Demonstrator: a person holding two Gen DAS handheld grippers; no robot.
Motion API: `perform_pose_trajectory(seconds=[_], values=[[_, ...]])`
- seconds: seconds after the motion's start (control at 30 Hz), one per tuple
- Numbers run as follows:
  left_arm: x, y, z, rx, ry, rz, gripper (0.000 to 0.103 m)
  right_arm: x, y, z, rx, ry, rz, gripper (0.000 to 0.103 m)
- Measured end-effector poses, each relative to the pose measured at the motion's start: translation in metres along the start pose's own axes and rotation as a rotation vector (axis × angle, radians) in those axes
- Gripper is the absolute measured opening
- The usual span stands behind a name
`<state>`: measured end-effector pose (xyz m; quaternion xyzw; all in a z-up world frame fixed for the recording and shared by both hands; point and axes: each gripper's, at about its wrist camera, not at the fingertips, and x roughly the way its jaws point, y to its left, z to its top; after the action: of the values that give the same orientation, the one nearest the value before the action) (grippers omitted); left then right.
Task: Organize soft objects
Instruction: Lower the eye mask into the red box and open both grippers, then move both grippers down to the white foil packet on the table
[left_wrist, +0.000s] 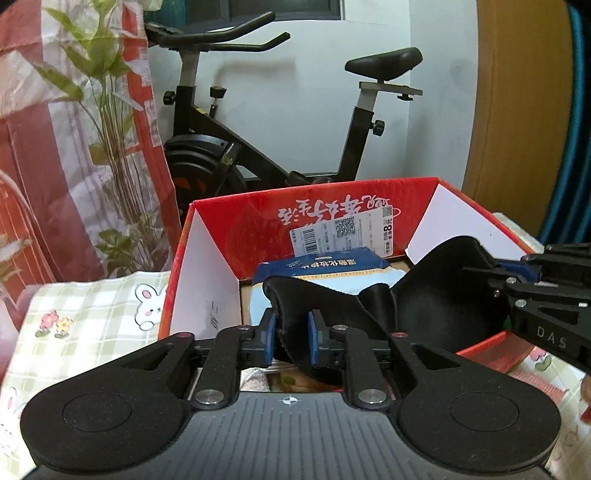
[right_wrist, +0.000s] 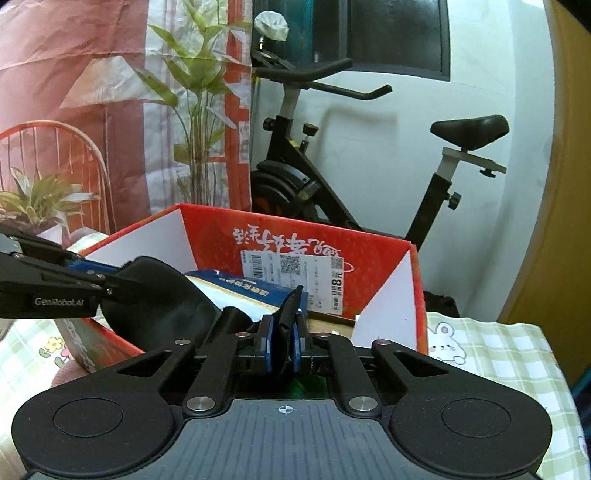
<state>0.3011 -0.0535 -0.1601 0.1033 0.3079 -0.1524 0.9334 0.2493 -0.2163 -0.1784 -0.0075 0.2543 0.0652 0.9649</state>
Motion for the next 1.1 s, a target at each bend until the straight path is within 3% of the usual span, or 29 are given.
perform_pose_trajectory(seconds=[0.1, 0.2, 0.37, 0.4, 0.57, 0.87, 1.1], values=[[-0.004, 0.001, 0.001, 0.019, -0.005, 0.006, 0.057, -0.002, 0.001, 0.0, -0.013, 0.005, -0.046, 0.023], [-0.011, 0.004, 0.001, 0.0, -0.018, -0.005, 0.067, -0.006, 0.001, 0.0, -0.022, 0.004, -0.069, 0.029], [-0.023, 0.001, -0.001, -0.002, -0.041, 0.009, 0.095, -0.019, 0.004, 0.0, -0.027, -0.015, -0.088, 0.071], [-0.026, 0.0, -0.002, -0.005, -0.045, 0.01, 0.1, -0.022, 0.004, 0.001, -0.03, -0.015, -0.09, 0.074], [-0.037, -0.001, -0.004, -0.018, -0.036, -0.016, 0.103, -0.035, 0.004, 0.003, 0.014, -0.028, -0.088, 0.103], [-0.066, 0.005, -0.018, -0.085, -0.057, -0.022, 0.103, -0.055, 0.015, -0.001, 0.044, -0.036, -0.107, 0.103], [-0.087, 0.008, -0.047, -0.116, -0.05, -0.015, 0.103, -0.079, 0.028, -0.019, 0.098, -0.067, -0.065, 0.103]])
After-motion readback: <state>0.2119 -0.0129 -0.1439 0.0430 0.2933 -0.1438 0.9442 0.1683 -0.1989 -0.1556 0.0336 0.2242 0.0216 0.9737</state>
